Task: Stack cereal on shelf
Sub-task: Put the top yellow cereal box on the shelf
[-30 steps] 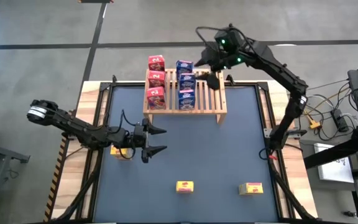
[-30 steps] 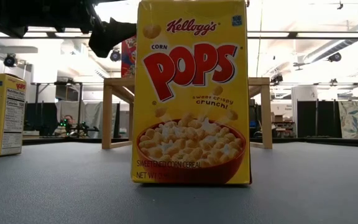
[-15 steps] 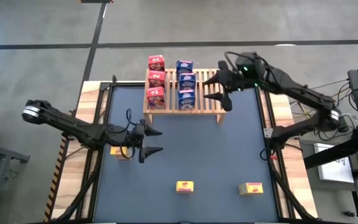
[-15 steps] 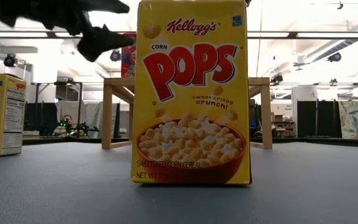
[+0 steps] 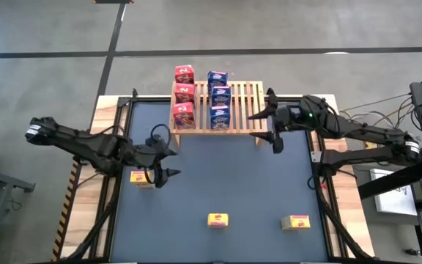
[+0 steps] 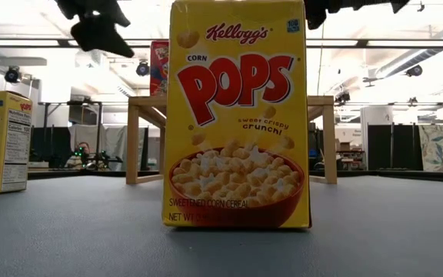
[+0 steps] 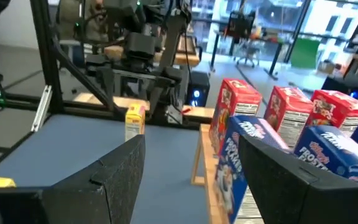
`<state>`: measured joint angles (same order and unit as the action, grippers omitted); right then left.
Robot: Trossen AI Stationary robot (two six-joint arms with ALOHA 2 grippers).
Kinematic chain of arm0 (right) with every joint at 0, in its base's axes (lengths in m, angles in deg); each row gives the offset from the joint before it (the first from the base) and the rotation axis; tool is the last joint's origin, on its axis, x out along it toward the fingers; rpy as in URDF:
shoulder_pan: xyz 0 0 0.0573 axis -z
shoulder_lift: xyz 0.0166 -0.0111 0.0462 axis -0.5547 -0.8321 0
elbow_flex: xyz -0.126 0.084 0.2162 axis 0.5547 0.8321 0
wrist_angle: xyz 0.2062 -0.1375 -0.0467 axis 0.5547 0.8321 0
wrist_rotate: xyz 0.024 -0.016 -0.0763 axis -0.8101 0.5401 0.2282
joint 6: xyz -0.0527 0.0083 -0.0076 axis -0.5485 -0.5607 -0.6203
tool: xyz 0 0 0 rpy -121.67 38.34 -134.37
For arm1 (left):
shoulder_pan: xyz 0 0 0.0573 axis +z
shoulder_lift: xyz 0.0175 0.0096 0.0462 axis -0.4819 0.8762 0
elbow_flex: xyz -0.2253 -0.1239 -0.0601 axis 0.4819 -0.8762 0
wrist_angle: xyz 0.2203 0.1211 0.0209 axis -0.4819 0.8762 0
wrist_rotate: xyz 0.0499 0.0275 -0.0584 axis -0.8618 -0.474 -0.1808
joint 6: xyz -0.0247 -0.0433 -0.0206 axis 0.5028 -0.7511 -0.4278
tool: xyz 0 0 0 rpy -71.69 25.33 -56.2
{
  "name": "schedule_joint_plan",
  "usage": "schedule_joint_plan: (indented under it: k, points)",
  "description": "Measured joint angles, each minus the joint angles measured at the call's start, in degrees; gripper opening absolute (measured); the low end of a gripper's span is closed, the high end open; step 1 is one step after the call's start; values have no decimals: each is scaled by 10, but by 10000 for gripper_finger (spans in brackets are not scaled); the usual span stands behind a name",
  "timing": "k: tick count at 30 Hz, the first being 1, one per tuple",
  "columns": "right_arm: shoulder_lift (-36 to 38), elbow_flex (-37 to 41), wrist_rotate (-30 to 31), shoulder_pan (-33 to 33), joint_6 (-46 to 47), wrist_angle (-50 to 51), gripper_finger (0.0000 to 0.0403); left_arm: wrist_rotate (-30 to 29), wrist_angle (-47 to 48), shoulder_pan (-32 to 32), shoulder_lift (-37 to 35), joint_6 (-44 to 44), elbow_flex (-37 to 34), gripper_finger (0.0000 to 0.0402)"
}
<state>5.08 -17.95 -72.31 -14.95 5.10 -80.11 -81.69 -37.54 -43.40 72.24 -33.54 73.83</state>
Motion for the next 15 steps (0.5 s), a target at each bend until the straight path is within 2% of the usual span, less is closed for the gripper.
schedule_joint_plan:
  k: [6, 9, 12, 15]
  points:
    - [36, 69, 16, -10, 13, -60, 247, 24, 132, 0, 7, -35, 53, 334]
    - [41, 86, 16, -10, 17, -67, 247, 45, 236, 0, 7, -82, 73, 334]
    - [40, 92, 16, -10, 18, -68, 247, 97, 329, 0, 7, -132, 76, 334]
    - [40, 98, 16, -10, 16, -68, 247, 139, 373, -9, 7, -159, 71, 334]
